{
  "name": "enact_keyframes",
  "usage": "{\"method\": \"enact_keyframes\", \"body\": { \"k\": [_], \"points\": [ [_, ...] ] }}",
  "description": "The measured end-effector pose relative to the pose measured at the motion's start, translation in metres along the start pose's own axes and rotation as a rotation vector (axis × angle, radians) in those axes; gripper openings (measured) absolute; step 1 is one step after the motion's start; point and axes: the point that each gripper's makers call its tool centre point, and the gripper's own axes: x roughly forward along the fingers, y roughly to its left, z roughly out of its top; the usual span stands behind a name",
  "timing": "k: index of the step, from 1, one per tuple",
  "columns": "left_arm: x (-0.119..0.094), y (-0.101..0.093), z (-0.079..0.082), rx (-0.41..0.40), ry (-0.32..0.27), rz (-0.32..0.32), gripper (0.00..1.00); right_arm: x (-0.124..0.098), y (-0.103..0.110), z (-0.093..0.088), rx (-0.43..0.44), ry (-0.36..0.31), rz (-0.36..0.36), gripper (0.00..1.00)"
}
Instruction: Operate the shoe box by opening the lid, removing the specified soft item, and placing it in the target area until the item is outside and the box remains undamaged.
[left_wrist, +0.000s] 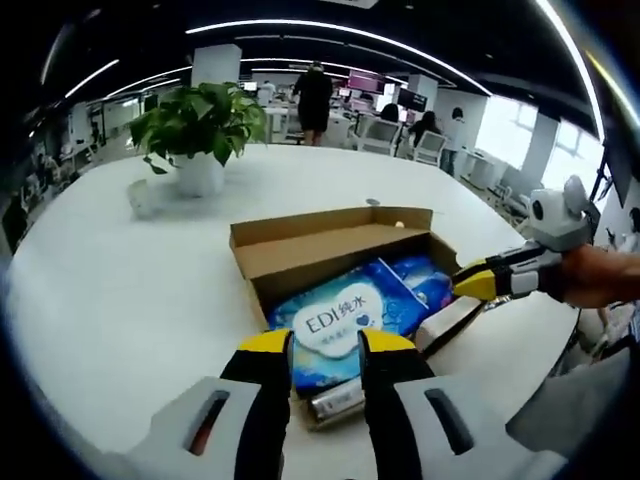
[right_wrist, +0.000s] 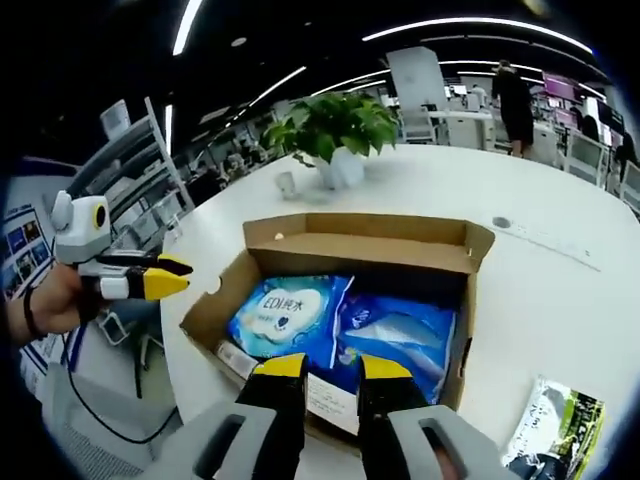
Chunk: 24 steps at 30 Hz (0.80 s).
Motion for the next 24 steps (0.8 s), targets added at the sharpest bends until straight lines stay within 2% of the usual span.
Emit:
{"method": "enact_keyframes", "body": {
  "k": [16, 24],
  "points": [
    [-0.016, 0.028, -0.007, -0.048, -0.006, 0.025, 0.28, 0.036, 0.018, 0.005, -0.024, 0.044, 0.018, 0.16],
    [-0.02, 0.039, -0.005, -0.061, -0.015, 0.034, 0.28, 0.047, 0.015, 0.008, -0.018, 0.06, -0.004, 0.16]
  ]
}}
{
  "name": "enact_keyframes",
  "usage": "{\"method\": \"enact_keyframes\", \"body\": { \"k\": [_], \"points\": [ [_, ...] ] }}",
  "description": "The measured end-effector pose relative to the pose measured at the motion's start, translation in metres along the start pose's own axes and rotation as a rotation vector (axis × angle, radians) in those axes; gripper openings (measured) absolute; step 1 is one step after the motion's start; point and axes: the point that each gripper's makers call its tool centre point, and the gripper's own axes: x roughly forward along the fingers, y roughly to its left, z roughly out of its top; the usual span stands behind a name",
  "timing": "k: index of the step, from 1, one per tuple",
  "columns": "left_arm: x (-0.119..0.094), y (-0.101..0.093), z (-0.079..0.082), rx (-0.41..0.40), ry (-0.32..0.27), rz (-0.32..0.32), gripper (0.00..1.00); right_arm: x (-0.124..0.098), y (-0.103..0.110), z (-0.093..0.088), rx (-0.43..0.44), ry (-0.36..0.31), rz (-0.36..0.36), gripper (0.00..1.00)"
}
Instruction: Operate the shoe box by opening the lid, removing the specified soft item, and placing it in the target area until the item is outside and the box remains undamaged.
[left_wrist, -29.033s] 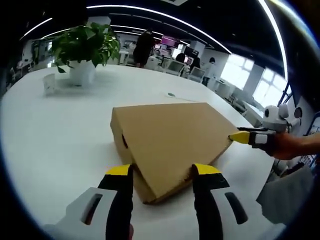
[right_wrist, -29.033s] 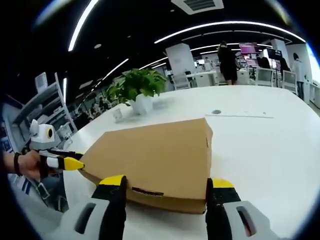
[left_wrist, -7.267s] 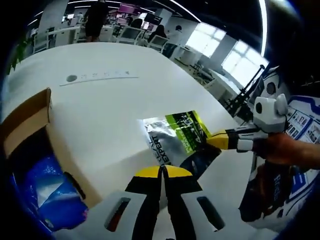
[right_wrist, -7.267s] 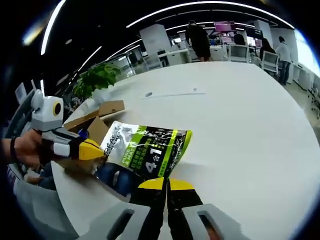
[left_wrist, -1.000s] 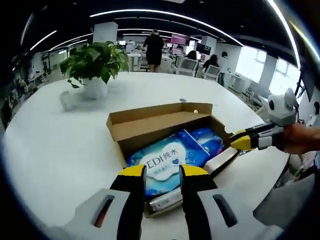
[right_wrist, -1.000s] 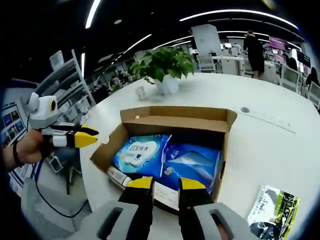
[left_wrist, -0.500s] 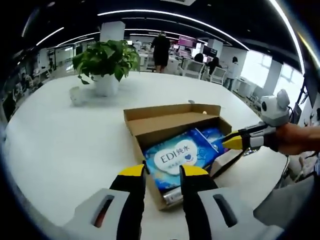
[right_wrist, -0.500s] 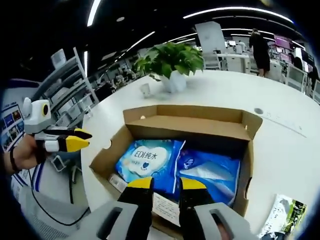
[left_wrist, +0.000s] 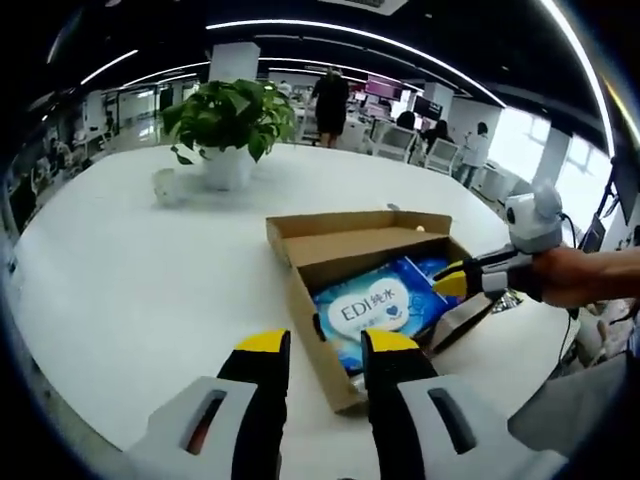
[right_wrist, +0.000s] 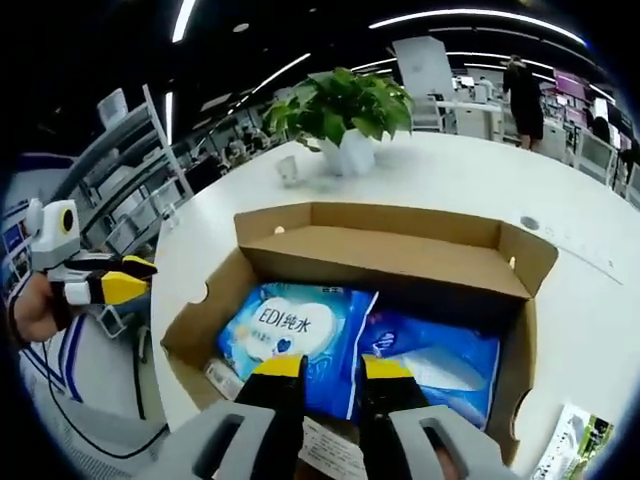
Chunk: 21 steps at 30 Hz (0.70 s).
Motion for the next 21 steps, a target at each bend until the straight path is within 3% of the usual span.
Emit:
{"method": "enact_keyframes", "body": {
  "k": [8, 17, 21],
  "points": [
    [-0.001, 0.002, 0.002, -0.01, -0.008, -0.003, 0.28, 0.014, -0.006, 0.004, 0.018, 0.016, -0.005, 0.16],
    [-0.002, 0.004, 0.006, -0.021, -0.023, -0.003, 0.27, 0.038, -0.003, -0.006, 0.03, 0.073, 0.008, 0.15],
    [-0.003, 0.006, 0.004, -0.028, -0.023, 0.001, 0.26, 0.038, -0.001, -0.002, 0.061, 0.072, 0.007, 0.13]
  ]
}}
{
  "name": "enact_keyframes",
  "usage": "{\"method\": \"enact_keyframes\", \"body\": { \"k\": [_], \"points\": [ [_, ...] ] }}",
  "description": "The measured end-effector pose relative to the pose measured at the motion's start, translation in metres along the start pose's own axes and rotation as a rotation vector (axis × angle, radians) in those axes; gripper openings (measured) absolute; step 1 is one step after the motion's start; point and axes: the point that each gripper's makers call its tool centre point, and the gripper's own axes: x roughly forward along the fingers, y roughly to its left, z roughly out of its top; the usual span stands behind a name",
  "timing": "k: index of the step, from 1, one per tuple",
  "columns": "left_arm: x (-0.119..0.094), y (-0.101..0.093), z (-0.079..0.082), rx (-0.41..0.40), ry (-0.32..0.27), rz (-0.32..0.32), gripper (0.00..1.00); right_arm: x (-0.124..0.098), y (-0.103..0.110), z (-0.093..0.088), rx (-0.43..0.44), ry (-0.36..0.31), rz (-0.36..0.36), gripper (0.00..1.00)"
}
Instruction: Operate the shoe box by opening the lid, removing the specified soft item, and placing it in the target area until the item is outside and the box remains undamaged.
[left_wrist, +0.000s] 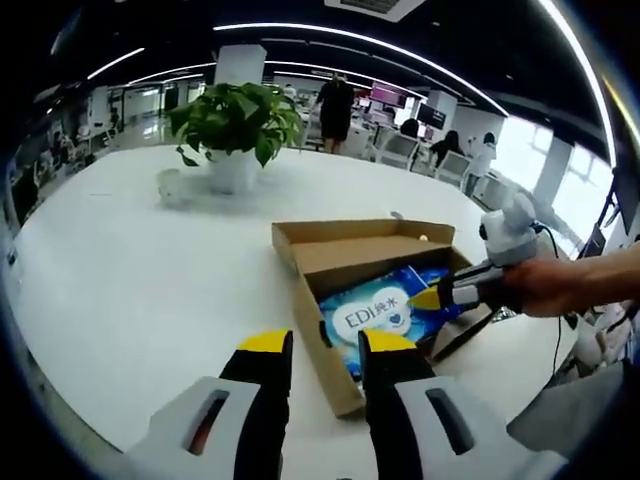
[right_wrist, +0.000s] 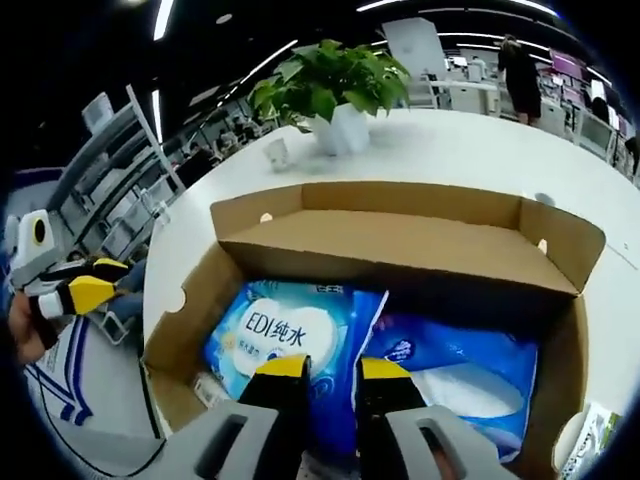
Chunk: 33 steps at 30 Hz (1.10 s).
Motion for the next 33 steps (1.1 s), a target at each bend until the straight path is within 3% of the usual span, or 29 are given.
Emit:
{"method": "enact_keyframes", "body": {
  "k": [6, 8, 9, 10, 20, 33],
  "points": [
    [0.0, -0.001, -0.007, -0.012, 0.011, -0.002, 0.26, 0.0, -0.003, 0.002, 0.014, 0.001, -0.004, 0.07],
    [0.001, -0.002, -0.007, -0.014, 0.011, -0.004, 0.25, -0.005, -0.002, 0.001, 0.023, -0.003, -0.017, 0.0],
    [0.001, -0.003, -0.007, -0.014, 0.011, -0.005, 0.25, -0.01, -0.008, 0.0, -0.001, -0.002, -0.056, 0.0],
    [0.002, -0.005, -0.008, -0.012, 0.012, -0.008, 0.25, -0.009, -0.002, -0.001, 0.018, -0.001, -0.027, 0.0],
    [0.003, -0.015, -0.009, 0.0, 0.022, -0.033, 0.25, -0.018, 0.005, 0.002, 0.01, -0.014, -0.018, 0.0],
    [0.015, -0.028, -0.006, 0.022, 0.039, -0.074, 0.26, -0.034, -0.013, 0.01, 0.078, -0.048, -0.032, 0.0]
  ]
}}
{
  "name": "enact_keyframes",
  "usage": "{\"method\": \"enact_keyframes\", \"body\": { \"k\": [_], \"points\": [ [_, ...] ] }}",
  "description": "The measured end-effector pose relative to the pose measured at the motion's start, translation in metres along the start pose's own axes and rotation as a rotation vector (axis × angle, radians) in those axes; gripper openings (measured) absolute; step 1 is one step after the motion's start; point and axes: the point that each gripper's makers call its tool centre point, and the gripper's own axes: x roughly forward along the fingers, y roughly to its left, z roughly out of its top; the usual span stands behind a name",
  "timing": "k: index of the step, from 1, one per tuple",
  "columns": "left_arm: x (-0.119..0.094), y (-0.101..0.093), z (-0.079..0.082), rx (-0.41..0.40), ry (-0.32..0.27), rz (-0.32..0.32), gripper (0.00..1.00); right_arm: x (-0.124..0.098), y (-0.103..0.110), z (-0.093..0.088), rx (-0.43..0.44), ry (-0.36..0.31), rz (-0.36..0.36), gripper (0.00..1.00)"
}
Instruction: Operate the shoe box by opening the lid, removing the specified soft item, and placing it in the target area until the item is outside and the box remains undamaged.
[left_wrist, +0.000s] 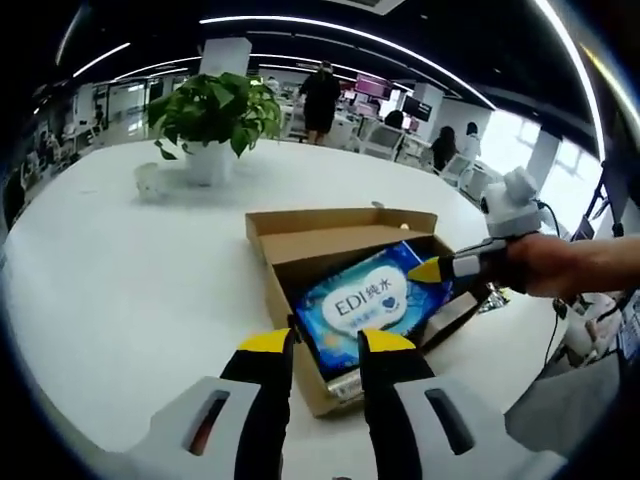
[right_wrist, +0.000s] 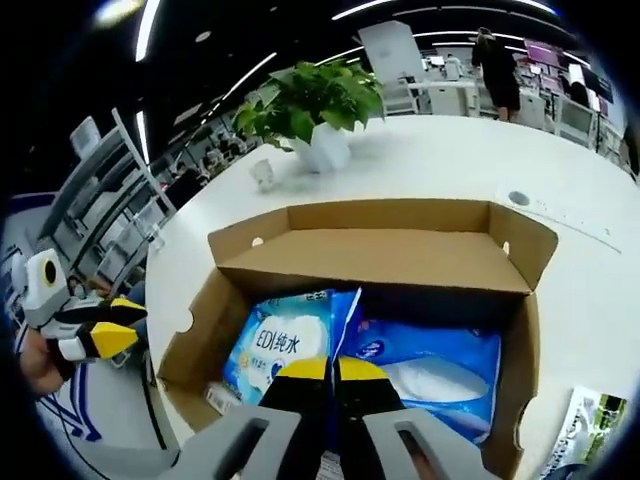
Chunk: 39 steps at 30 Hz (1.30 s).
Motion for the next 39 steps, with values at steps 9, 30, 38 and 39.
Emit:
{"method": "enact_keyframes", "body": {
  "k": [9, 30, 38, 39],
  "points": [
    [0.014, -0.015, 0.0, -0.001, 0.018, -0.044, 0.25, -0.017, -0.011, 0.005, 0.016, -0.022, -0.019, 0.0],
    [0.059, -0.042, -0.003, 0.009, 0.108, -0.136, 0.27, -0.056, -0.032, -0.005, 0.064, -0.06, -0.095, 0.0],
    [0.084, -0.051, -0.011, 0.032, 0.18, -0.157, 0.29, -0.056, -0.043, -0.017, 0.076, -0.054, -0.117, 0.0],
    [0.086, -0.052, -0.012, 0.036, 0.189, -0.159, 0.29, -0.055, -0.045, -0.017, 0.081, -0.055, -0.119, 0.0]
  ]
}}
